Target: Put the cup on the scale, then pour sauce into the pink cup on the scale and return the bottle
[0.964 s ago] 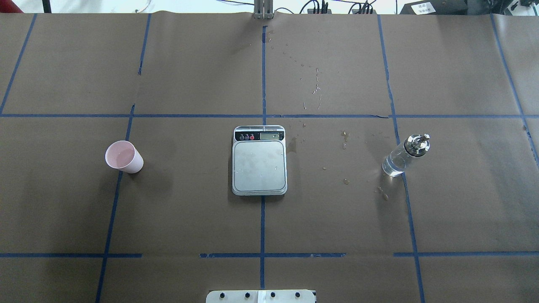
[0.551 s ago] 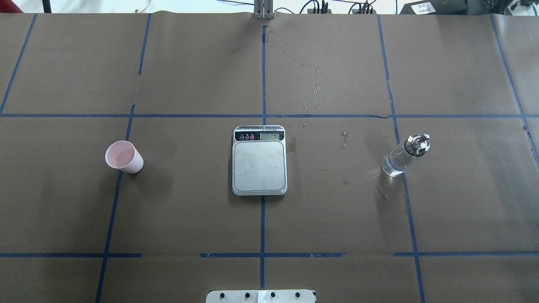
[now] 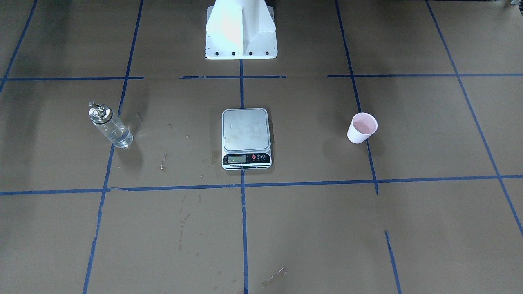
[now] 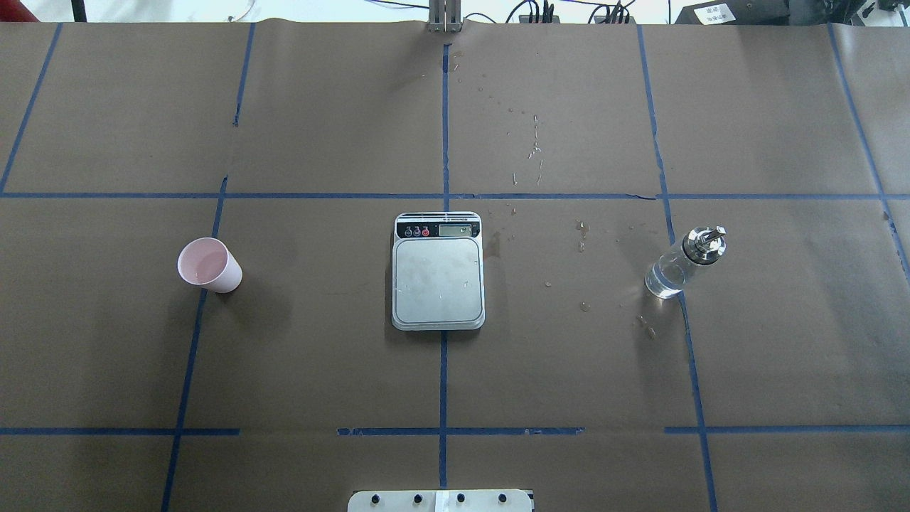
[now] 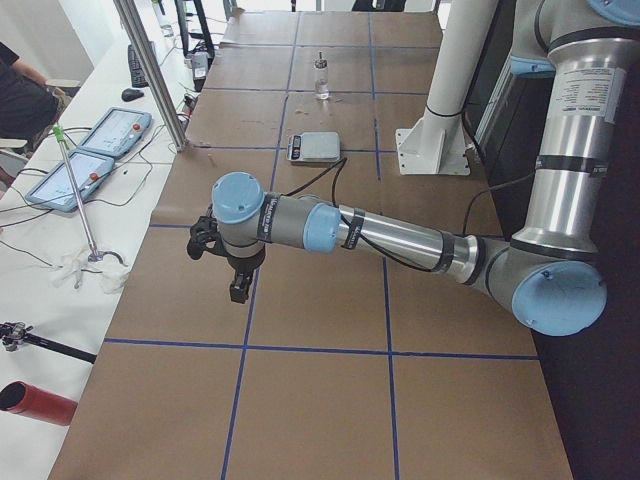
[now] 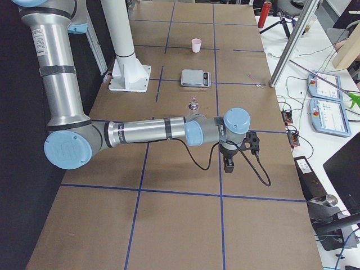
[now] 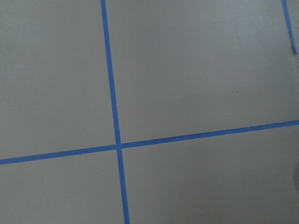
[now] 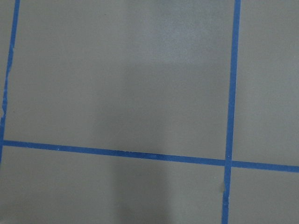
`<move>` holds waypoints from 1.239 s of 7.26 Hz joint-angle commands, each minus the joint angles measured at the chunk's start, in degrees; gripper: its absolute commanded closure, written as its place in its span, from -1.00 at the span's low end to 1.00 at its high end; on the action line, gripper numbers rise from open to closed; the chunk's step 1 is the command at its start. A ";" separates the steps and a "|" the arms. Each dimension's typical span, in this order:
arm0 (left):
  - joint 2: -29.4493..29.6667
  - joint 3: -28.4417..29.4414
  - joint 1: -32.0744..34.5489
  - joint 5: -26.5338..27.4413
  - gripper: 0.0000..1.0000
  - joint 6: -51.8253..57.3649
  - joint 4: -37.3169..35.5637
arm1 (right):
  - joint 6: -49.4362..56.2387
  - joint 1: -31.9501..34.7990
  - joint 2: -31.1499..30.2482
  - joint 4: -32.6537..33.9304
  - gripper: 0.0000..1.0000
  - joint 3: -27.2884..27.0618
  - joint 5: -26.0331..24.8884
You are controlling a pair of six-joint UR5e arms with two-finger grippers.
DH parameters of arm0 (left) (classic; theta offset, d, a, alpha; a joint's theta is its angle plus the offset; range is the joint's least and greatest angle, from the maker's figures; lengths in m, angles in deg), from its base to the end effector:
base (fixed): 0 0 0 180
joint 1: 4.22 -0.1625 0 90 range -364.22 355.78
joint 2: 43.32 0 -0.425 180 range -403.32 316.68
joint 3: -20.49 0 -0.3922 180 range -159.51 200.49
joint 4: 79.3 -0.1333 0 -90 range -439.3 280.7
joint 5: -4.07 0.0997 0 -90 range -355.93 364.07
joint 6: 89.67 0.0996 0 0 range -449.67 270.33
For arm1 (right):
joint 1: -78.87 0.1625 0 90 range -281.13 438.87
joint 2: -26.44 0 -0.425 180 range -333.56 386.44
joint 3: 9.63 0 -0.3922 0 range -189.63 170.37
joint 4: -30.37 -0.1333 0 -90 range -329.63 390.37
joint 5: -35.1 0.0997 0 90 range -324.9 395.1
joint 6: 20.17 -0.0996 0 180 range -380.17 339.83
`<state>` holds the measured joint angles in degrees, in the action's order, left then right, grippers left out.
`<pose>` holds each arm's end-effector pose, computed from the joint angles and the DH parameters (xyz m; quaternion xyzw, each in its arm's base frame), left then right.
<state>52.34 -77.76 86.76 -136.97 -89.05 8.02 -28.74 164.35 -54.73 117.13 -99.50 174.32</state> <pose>-0.0650 -0.5316 0.5332 0.0943 0.4275 0.0393 0.8982 0.0133 -0.5667 0.5662 0.0467 -0.4223 -0.0113 0.9052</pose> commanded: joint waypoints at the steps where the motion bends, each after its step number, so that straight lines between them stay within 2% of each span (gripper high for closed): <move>1: -0.03 -1.22 -0.80 -1.60 -1.00 -0.01 0.21 | -4.42 -2.06 -0.47 -0.10 -1.00 -2.57 -0.08; 3: 0.05 -5.43 -6.92 -1.61 -1.00 -4.02 0.30 | -5.14 -3.55 -0.56 -0.10 -1.00 -3.81 0.18; 4: 1.01 -9.37 -12.79 -1.17 -1.00 -16.59 1.52 | -5.14 -4.61 -0.48 -0.18 -1.00 -3.91 0.09; 5: 3.20 -9.84 -18.94 -0.91 -1.00 -29.85 3.71 | -5.14 -5.58 -0.47 -0.36 -1.00 -4.08 0.09; 7: 3.92 -8.20 -29.76 5.66 -1.00 -41.28 10.55 | -7.76 -6.29 -0.30 -2.55 -1.00 -4.96 0.00; 9: 4.18 -4.33 -32.88 5.95 -1.00 -42.64 13.66 | -8.22 -6.29 -0.74 -3.96 -1.00 -5.05 0.27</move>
<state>56.29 -84.17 56.20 -131.64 -130.07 19.84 -36.52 158.12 -55.26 113.98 -104.43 174.46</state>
